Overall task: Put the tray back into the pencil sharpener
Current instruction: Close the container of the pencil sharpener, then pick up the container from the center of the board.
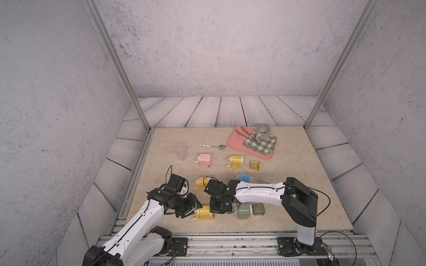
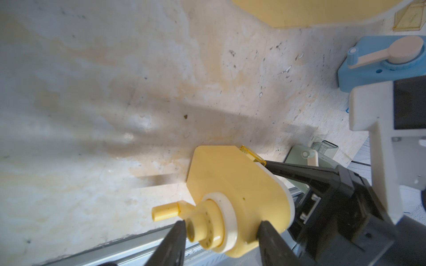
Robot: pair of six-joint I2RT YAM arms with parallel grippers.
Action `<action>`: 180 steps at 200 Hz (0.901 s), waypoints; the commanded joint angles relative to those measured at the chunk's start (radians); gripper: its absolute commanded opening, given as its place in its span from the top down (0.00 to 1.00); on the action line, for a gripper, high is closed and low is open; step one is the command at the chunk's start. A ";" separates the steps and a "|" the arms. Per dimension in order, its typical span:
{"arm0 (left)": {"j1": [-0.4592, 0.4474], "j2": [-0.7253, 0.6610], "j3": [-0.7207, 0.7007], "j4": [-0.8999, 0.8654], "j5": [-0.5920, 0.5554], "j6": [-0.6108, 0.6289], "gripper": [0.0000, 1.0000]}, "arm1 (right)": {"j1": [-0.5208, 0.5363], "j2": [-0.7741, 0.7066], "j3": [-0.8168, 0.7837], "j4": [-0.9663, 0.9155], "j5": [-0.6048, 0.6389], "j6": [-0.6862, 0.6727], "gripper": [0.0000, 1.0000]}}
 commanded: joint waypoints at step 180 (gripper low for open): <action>-0.013 0.003 -0.005 -0.041 -0.029 0.001 0.46 | -0.008 -0.070 -0.068 0.165 -0.057 0.038 1.00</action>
